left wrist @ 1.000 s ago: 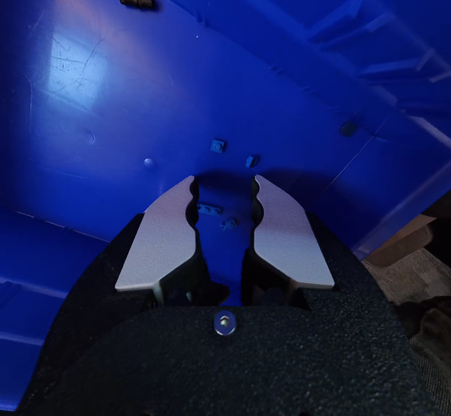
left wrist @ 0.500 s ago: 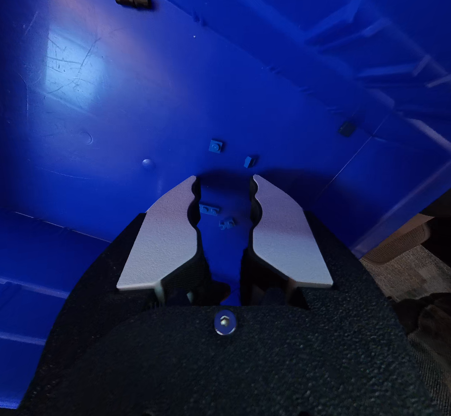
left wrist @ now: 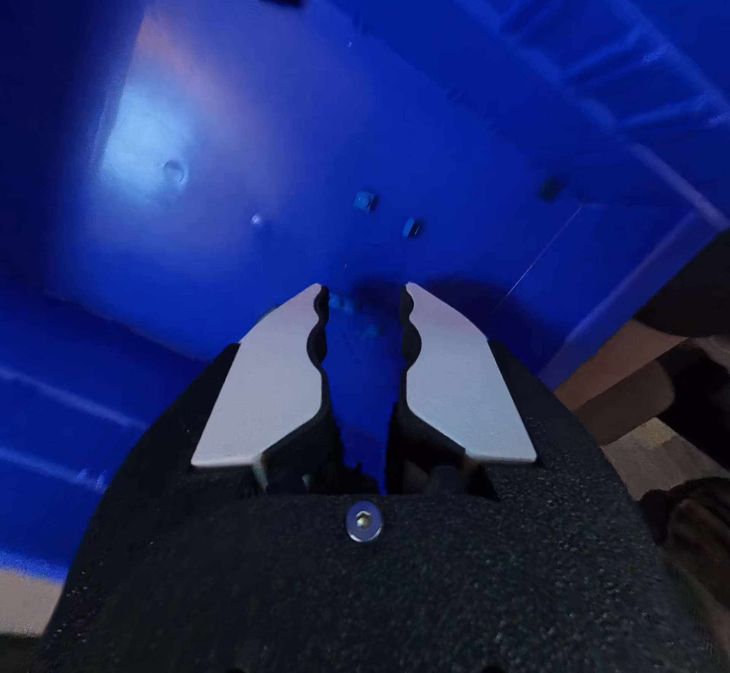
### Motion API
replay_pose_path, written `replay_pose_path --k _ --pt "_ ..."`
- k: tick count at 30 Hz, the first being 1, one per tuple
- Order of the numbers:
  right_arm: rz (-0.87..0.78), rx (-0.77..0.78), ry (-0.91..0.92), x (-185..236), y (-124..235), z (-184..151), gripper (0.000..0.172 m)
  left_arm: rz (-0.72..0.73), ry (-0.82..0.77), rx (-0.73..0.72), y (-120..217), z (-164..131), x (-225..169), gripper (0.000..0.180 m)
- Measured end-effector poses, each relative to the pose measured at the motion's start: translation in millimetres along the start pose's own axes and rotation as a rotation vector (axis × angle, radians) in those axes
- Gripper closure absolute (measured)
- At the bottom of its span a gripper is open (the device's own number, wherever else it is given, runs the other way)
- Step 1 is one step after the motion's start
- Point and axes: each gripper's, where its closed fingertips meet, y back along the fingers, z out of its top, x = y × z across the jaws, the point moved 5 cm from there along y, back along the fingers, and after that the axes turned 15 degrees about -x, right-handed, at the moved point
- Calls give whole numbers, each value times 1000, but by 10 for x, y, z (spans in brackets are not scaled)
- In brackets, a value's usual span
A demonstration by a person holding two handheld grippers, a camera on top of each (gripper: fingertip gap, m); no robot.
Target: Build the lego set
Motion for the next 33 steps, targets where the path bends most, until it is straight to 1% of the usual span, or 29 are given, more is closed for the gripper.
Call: replay_pose_path --k 4,7,9,12,16,18,20,23,26,30,33 --pt "2 0 -3 -2 0 0 172 23 -30 -27 247 -13 -46 150" --pt "2 0 -2 -2 -1 1 172 90 -42 28 454 -116 -70 150" --pt "2 0 -4 -3 -2 2 172 137 -19 68 565 -200 -81 150" --pt "3 0 -6 -5 -1 2 172 189 16 86 638 -271 -92 149" --pt "3 -1 -5 -4 -1 2 172 155 5 68 550 -283 -137 148" --pt "3 -1 -5 -5 -1 2 172 90 7 50 409 -237 -170 150" --pt "3 -1 -5 -4 -2 2 172 45 8 81 254 -241 -188 150" --pt "0 -1 1 -2 -1 4 172 63 79 87 107 -275 -124 149" --pt "1 -1 0 -3 -1 3 172 107 155 75 90 -321 -42 150" --pt "-2 0 6 -2 0 5 172 110 180 58 99 -303 -21 153" --pt "-2 0 6 -1 0 5 172 91 190 89 73 -313 -36 153"
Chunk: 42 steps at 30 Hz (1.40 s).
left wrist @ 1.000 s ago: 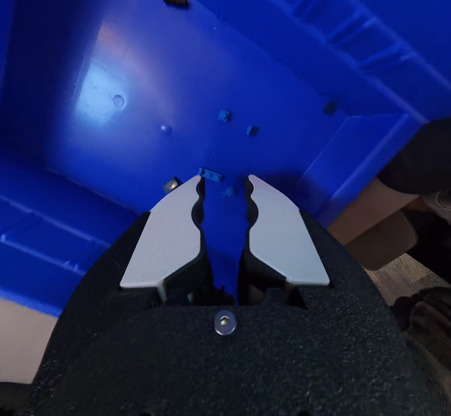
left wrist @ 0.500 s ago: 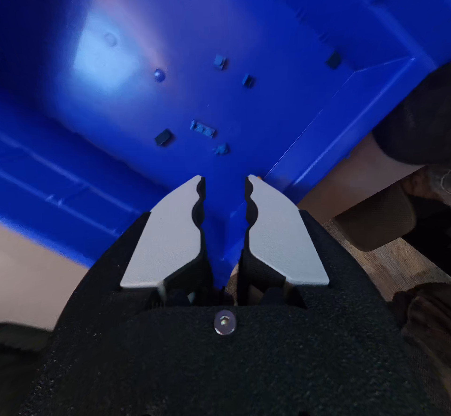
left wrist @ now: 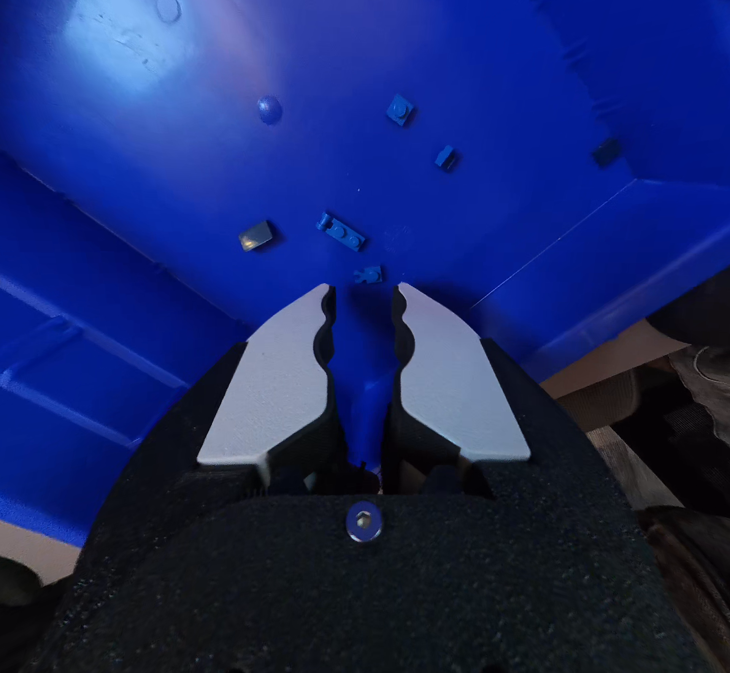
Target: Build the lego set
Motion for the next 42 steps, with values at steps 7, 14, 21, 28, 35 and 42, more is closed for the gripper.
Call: replay_pose_path --k 7,14,21,28,35,42 --pt "-1 0 3 0 1 0 172 -11 35 46 -121 12 -17 157" --pt "-1 0 3 1 0 0 172 -15 8 53 -116 0 -20 167" --pt "-5 1 11 3 0 -1 172 129 -197 -116 518 523 58 167" --pt "-13 1 28 10 0 -2 172 -152 -606 -213 420 1684 -883 167" --pt "-17 1 36 14 1 -3 172 -229 -678 107 -460 1986 -921 167" --pt "-18 2 39 15 2 -3 172 -276 -740 234 -824 1836 -943 167"
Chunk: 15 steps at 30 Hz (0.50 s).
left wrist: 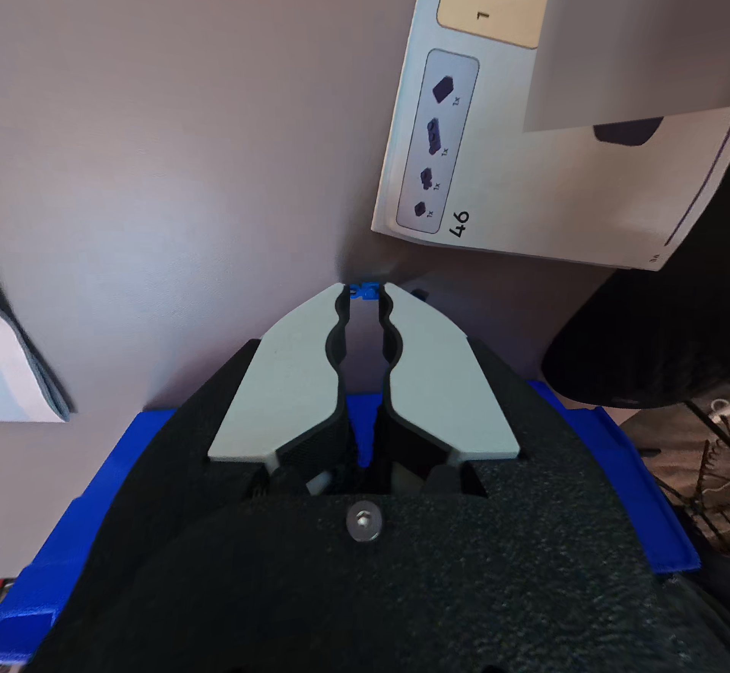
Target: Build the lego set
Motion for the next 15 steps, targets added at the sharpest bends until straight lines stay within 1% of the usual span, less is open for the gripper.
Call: replay_pose_path --k 6,9,13,15 --pt "1 0 -1 -2 1 -1 172 12 -20 14 -10 -22 2 166" --pt "0 0 1 -2 1 -1 172 2 -41 12 -7 -25 -20 162" --pt "0 0 2 -3 1 -1 172 20 -75 11 -7 -32 -32 148" --pt "0 0 2 -4 1 -1 172 33 -89 10 0 -33 -35 147"
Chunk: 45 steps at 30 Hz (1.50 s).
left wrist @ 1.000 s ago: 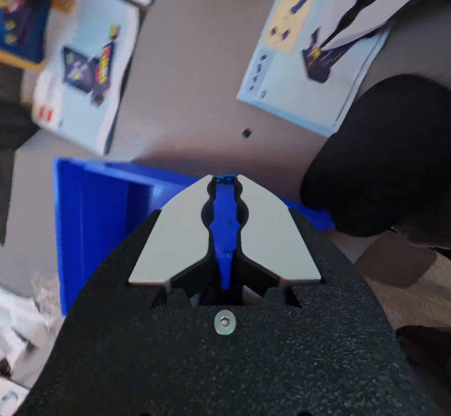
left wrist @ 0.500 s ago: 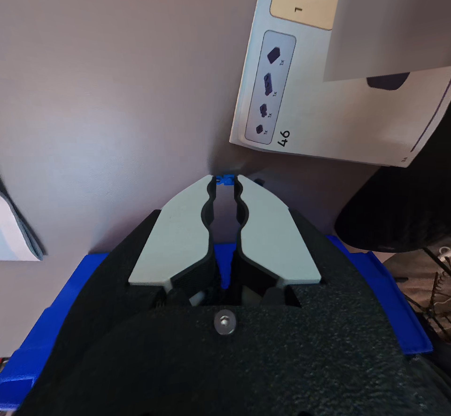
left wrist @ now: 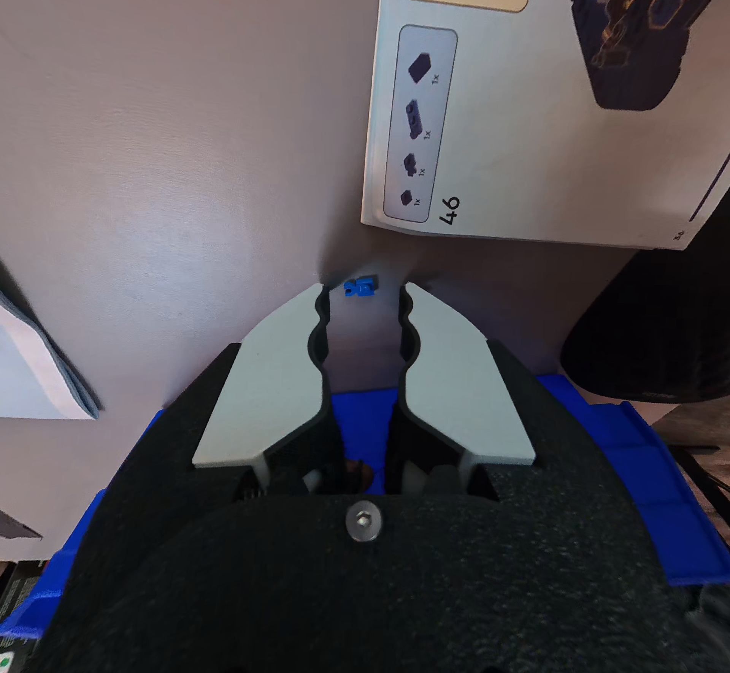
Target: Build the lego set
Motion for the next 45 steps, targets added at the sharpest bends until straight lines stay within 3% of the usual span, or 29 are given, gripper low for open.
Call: replay_pose_path --k 3,8,11,13,19,30,45 --pt "0 0 -1 -1 0 0 172 67 -3 -67 141 52 32 151" --pt "0 0 1 -2 1 0 172 288 105 -366 879 65 79 150" --pt "0 -1 0 -3 2 0 172 332 197 -504 1217 -180 -106 150" --pt "-1 0 2 -2 1 -1 172 327 273 -503 1276 -466 -276 150" --pt "2 -1 -4 -6 2 0 172 341 547 -445 1151 -1278 -641 152" --pt "3 -1 -5 -6 2 1 172 320 729 -283 799 -1826 -851 153" --pt "4 -1 -7 -2 0 3 172 203 430 -122 317 -1884 -616 143"
